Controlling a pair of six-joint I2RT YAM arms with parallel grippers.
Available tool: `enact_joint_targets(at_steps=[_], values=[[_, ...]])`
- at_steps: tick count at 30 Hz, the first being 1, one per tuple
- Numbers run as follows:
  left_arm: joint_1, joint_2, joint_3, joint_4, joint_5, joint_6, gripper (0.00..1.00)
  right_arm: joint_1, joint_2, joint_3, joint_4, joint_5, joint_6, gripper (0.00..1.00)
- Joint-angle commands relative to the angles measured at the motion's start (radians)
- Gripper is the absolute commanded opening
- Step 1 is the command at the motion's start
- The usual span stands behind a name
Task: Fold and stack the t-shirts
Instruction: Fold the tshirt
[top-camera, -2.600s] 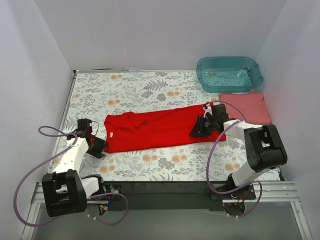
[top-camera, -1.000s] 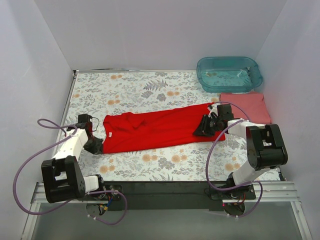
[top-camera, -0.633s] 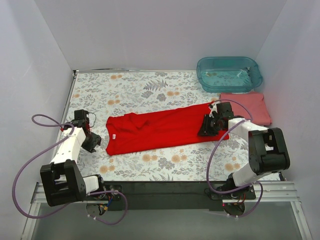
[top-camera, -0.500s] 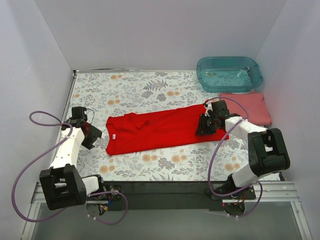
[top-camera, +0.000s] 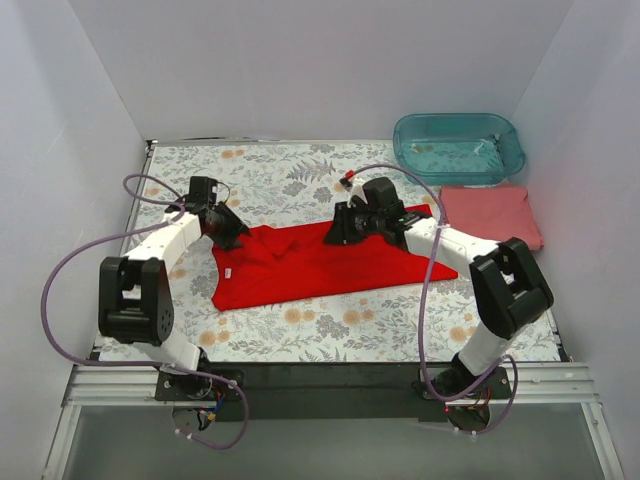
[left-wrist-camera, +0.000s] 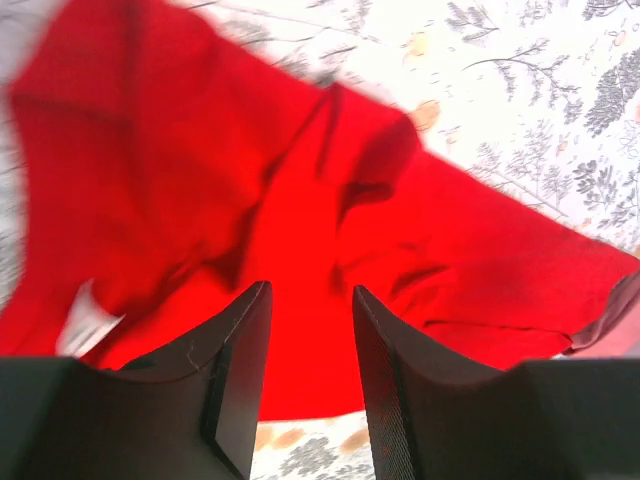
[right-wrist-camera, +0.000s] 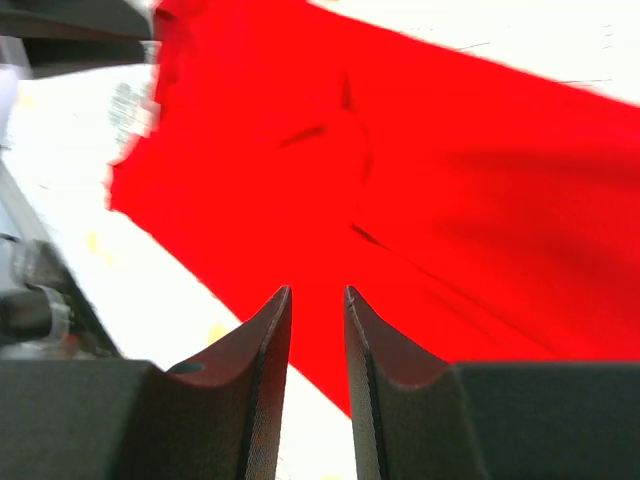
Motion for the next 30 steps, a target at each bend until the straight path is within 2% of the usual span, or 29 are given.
enact_joint_targets(at_steps=[1,5,14,26,30], values=[[-0.024,0.099,0.087,0.068,0.031,-0.033,0.36,0.04,0.09,0.02,0.171,-0.033,0.257,0.33],[-0.024,0.181,0.123,0.102,0.019,-0.05,0.36,0.065,0.159,0.018,0.272,-0.027,0.389,0.34],[-0.024,0.291,0.152,0.153,0.017,-0.063,0.28,0.112,0.265,0.075,0.337,0.004,0.474,0.35],[-0.024,0.301,0.132,0.176,0.033,-0.066,0.27,0.16,0.36,0.112,0.424,0.069,0.66,0.36],[-0.024,0.301,0.128,0.174,0.03,-0.063,0.2,0.177,0.394,0.135,0.435,0.08,0.695,0.37]])
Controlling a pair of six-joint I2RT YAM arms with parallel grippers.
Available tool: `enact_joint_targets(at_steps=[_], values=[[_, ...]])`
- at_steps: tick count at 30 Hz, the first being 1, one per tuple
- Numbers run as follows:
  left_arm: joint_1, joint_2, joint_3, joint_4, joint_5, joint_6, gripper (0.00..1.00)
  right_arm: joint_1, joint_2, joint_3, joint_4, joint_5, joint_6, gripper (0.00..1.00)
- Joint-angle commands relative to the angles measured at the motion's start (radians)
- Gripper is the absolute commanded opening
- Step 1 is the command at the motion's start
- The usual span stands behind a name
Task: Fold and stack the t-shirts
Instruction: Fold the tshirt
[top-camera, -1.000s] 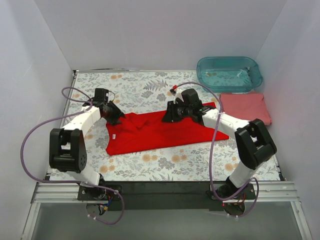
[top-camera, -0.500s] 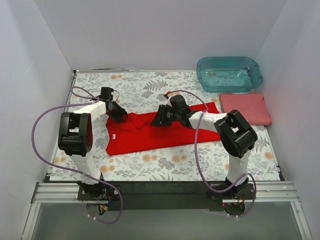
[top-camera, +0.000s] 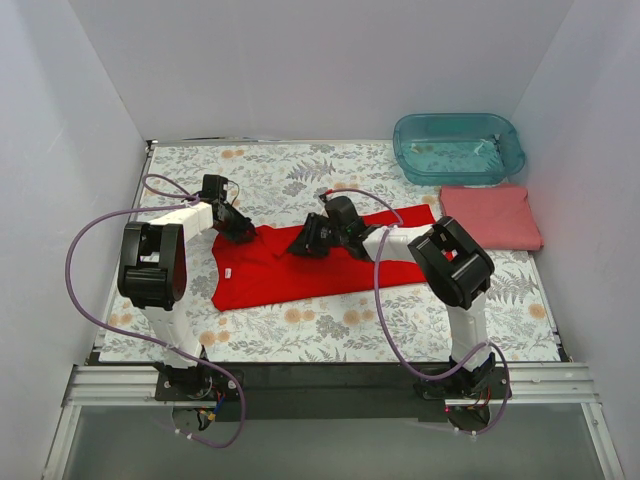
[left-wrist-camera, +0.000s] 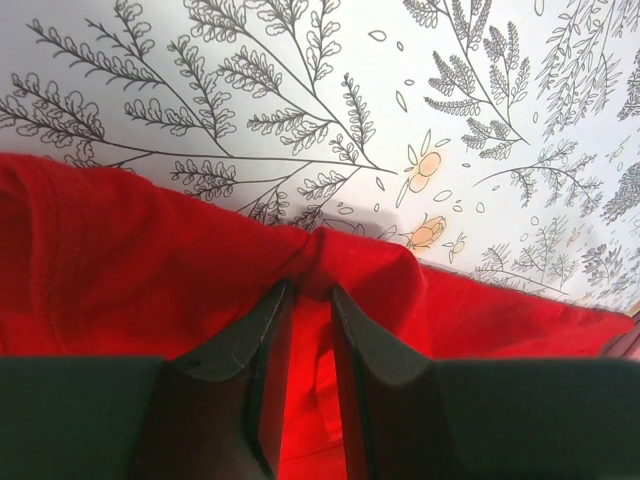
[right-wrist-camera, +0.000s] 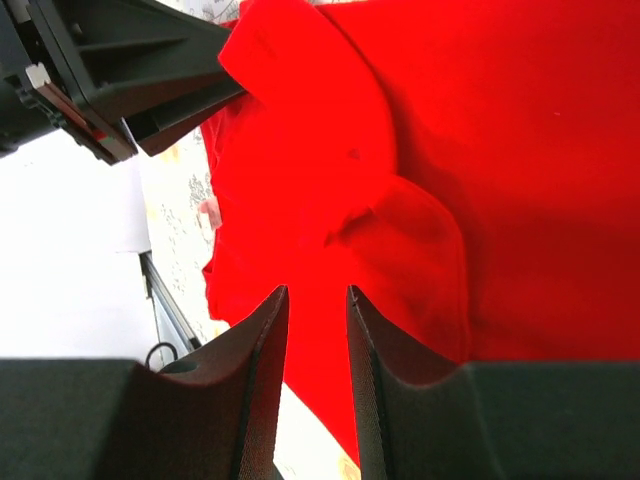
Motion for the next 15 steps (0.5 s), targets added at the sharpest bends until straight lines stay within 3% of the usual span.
enact_joint_targets(at_steps=[1,10,15], values=[[0.001,-0.016,0.003,0.019,0.001,0.001,0.18,0.017,0.025,0.055,0.068,0.031,0.066,0.37],[0.001,-0.027,0.0,0.017,-0.003,0.011,0.01,0.037,0.071,0.078,0.092,0.044,0.107,0.38],[0.001,-0.044,0.012,0.008,-0.005,0.018,0.0,0.042,0.078,0.064,0.099,0.059,0.123,0.38]])
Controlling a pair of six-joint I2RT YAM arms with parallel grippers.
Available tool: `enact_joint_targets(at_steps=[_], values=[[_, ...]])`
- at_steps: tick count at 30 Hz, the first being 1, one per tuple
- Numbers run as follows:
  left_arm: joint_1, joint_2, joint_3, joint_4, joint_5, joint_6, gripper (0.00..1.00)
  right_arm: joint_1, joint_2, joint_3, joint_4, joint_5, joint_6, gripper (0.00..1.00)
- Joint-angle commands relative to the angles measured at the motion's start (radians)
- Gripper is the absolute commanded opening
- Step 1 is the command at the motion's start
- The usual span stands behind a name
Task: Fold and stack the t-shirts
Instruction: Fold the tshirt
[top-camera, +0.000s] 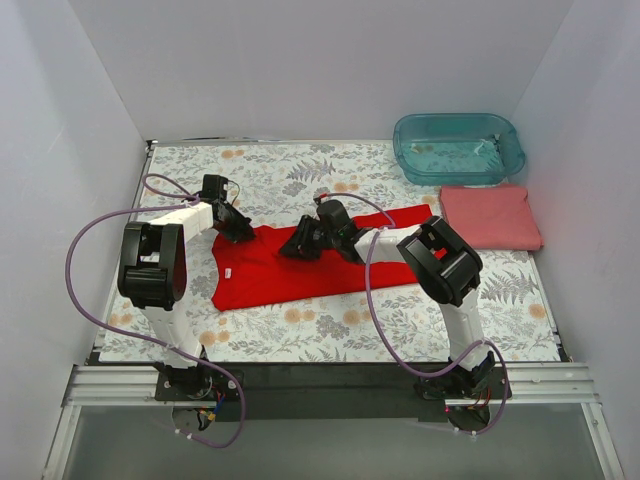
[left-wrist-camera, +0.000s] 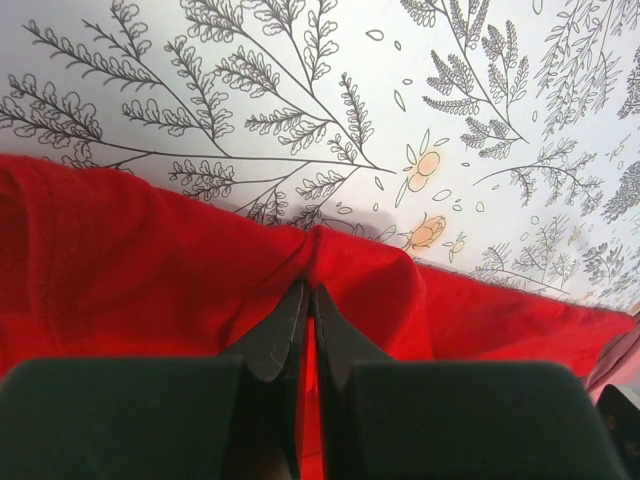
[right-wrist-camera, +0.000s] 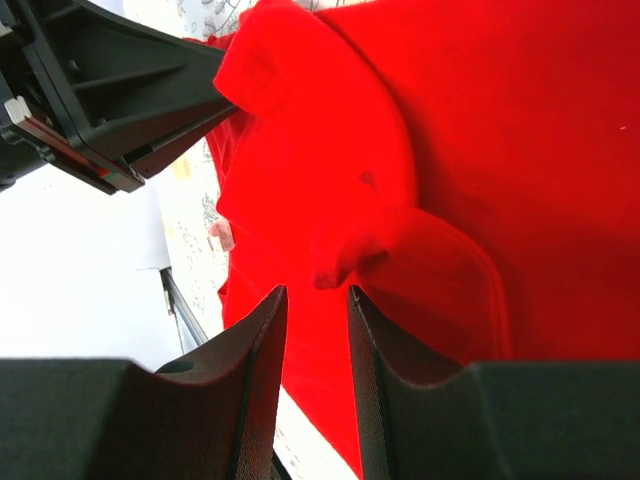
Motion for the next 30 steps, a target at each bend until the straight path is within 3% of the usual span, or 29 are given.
enact_joint_targets(at_steps=[1,18,22,29,30], values=[[0.001,-0.047,0.015,0.003,-0.011,0.013,0.0,0.007,0.008,0.017,0.052,0.03,0.027,0.38],[0.001,-0.059,0.035,-0.017,-0.014,0.025,0.0,0.021,0.054,0.018,0.09,0.027,0.082,0.35],[0.001,-0.064,0.037,-0.02,-0.02,0.033,0.0,0.021,0.055,0.018,0.097,0.026,0.079,0.27],[0.001,-0.077,0.049,-0.046,-0.048,0.054,0.0,0.021,0.043,0.018,0.11,0.027,0.057,0.01],[0.001,-0.076,0.052,-0.049,-0.051,0.056,0.0,0.02,0.031,0.015,0.112,0.029,0.054,0.01]])
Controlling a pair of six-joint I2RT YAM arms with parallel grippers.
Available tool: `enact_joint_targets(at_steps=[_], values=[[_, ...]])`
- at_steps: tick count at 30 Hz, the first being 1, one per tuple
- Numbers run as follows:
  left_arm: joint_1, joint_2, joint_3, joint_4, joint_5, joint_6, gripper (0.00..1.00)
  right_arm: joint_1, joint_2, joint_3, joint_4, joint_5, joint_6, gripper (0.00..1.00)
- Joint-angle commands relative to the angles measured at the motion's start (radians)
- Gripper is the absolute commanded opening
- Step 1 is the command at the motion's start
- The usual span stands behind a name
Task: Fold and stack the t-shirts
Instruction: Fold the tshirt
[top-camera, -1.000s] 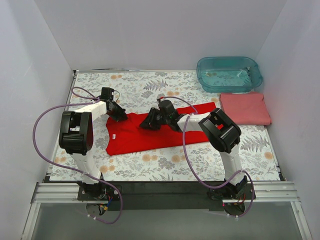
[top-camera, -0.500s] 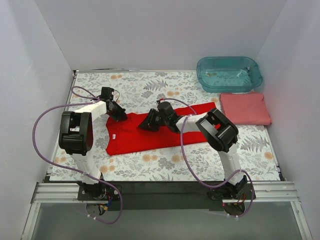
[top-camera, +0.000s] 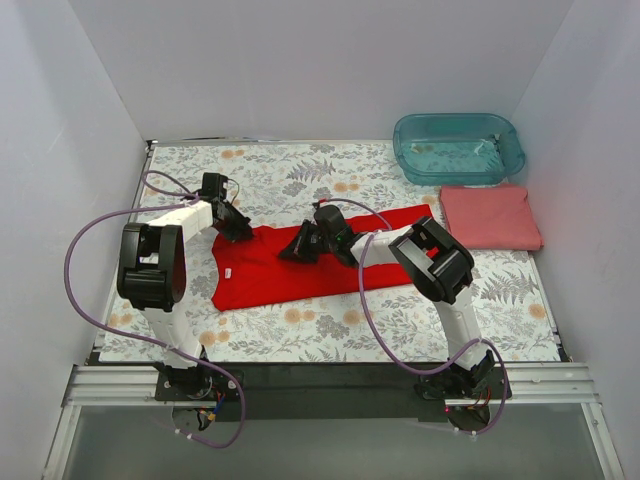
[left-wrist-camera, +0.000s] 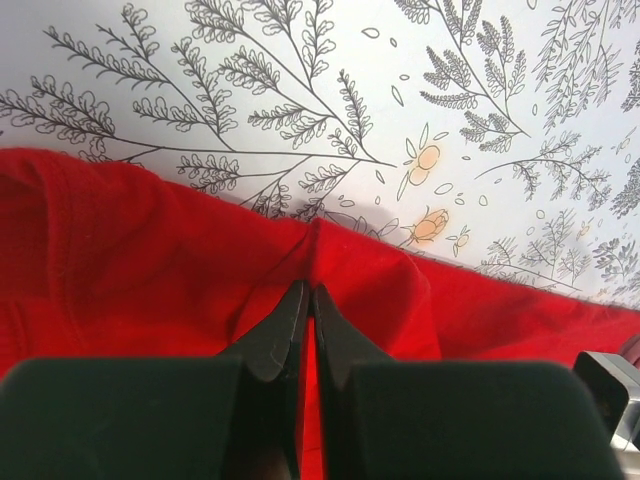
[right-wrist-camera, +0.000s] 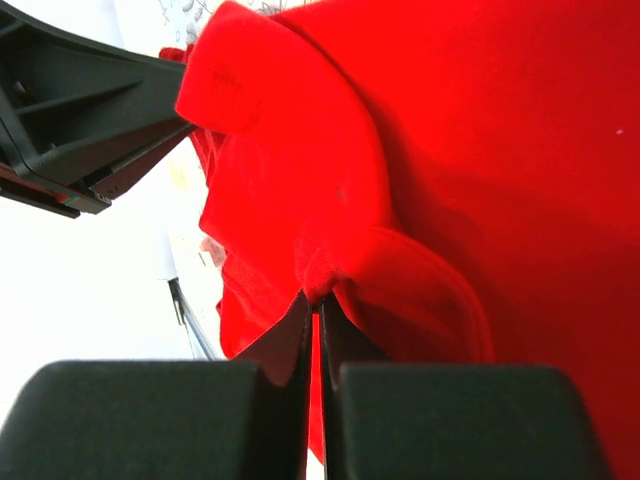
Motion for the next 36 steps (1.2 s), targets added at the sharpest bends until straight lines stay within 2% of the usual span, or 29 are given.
enact_joint_targets(at_steps=[1,8,18,27,36], values=[[0.001,-0.068,0.047,-0.022,-0.036,0.026,0.0,0.003,-0.03,0.009,0.051,0.015,-0.014,0.01],[0.004,-0.079,0.093,-0.085,-0.079,0.064,0.0,-0.026,-0.092,-0.039,0.051,0.004,-0.037,0.01],[0.007,-0.099,0.136,-0.188,-0.07,0.115,0.0,-0.055,-0.151,-0.088,0.044,-0.072,-0.115,0.01],[0.009,-0.176,0.098,-0.245,-0.027,0.135,0.0,-0.072,-0.176,-0.109,0.008,-0.181,-0.155,0.01],[0.009,-0.267,0.041,-0.3,0.012,0.134,0.0,-0.08,-0.185,-0.08,-0.108,-0.269,-0.238,0.01]])
